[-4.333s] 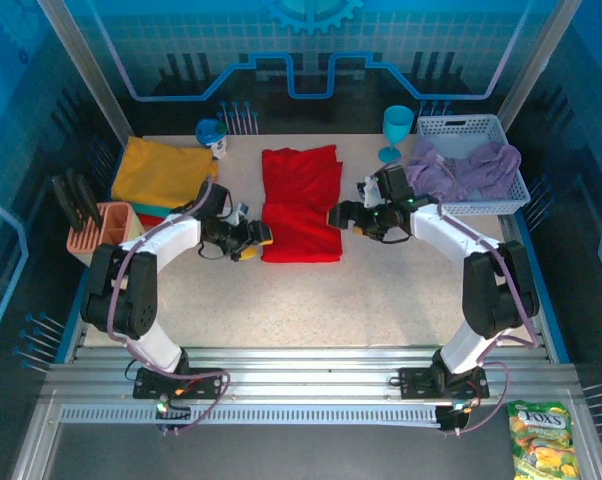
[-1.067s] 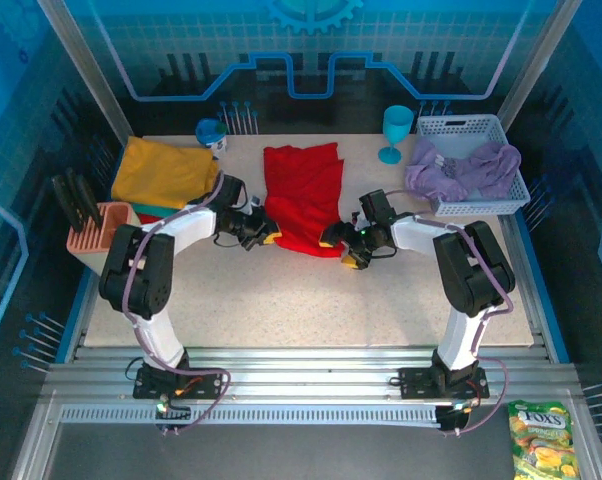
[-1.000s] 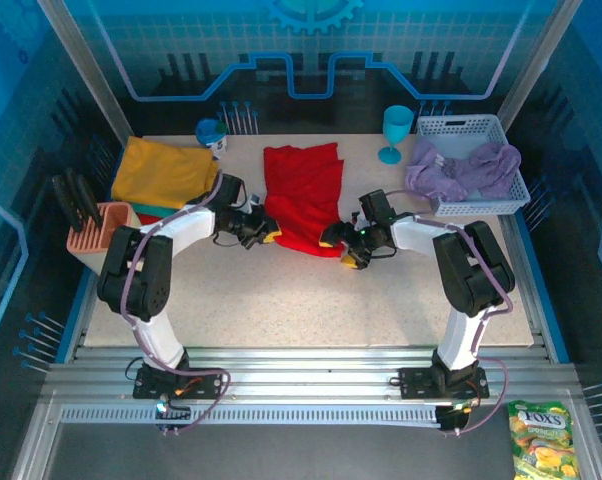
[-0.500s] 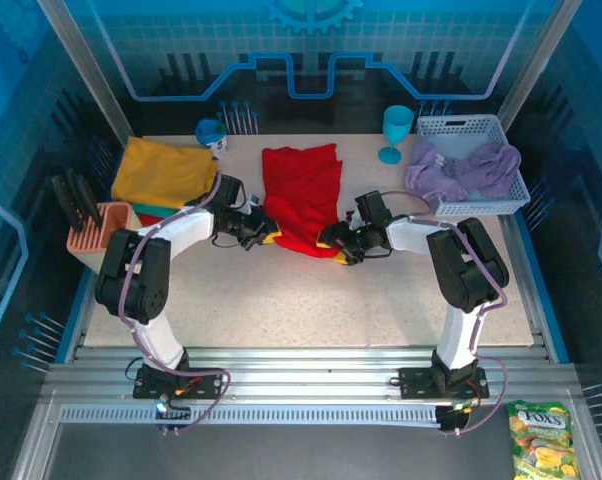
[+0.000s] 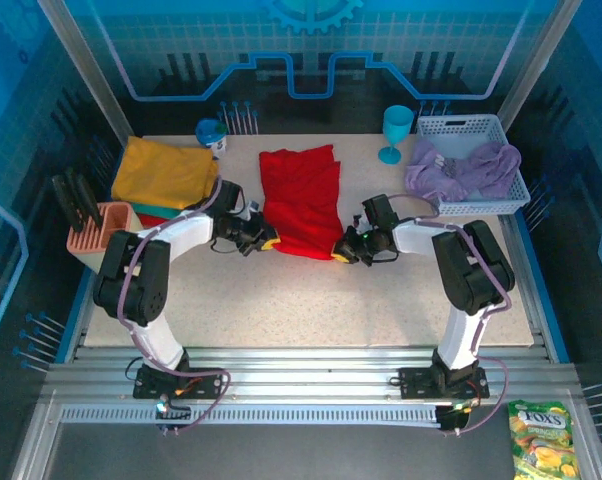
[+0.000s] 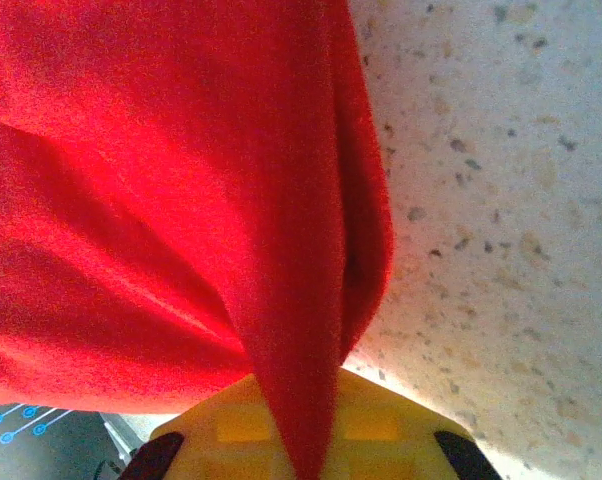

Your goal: Fold and stack the t-shirts

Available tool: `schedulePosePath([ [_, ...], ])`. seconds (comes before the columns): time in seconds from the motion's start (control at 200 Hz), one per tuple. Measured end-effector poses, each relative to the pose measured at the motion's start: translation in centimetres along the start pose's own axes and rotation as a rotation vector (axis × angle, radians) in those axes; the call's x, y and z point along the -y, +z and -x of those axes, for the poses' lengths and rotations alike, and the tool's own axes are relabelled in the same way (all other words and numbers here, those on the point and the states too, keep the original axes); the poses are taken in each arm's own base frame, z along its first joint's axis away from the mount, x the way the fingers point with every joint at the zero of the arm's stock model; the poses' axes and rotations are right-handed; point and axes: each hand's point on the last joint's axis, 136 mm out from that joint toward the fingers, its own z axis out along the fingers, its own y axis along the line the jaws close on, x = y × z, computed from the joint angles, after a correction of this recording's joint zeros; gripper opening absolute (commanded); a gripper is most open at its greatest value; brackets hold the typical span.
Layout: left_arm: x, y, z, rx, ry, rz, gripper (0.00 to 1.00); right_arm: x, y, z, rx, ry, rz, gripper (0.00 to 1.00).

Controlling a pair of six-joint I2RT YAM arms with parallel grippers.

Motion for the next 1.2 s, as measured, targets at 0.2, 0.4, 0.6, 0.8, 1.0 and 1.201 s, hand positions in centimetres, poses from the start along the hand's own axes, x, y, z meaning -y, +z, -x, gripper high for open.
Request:
schedulePosePath([
  [0.2,-2.3,0.1,-1.9,-0.028,0.003,0.031,0.00,-0.3,-1.5,-0.6,0.008,-0.052,-0.022,0.00],
  [0.4,-4.8,0.6,-5.4,-0.075,-0.002,0.064,0.00,-0.7,-3.6,-2.6,-0.002,-0.116,-0.043,0.00],
  [0.6,-6.4,0.9,-9.6,-0.112,0.020,0.076,0.00,0.4,-4.8,-6.9,-0.042,-0.168,-0.102,0.00],
  [0.8,-7.6,0.0,-14.1,-0.129,0.026,0.081,0.00,2.3,-5.2,-12.3,-0.106,-0.210,-0.183,0.00],
  [1.0,-6.2,-3.3,-16.3,-0.062,0.067,0.036,0.00,0.9,-6.9,-15.6,-0.100,-0.256,-0.183,0.00],
  [1.201,-4.2,-5.7,-16.6,-0.019,0.062,0.027,0.00,-2.4,-9.4,-14.6,-0.038,-0.269,-0.171,0.00],
])
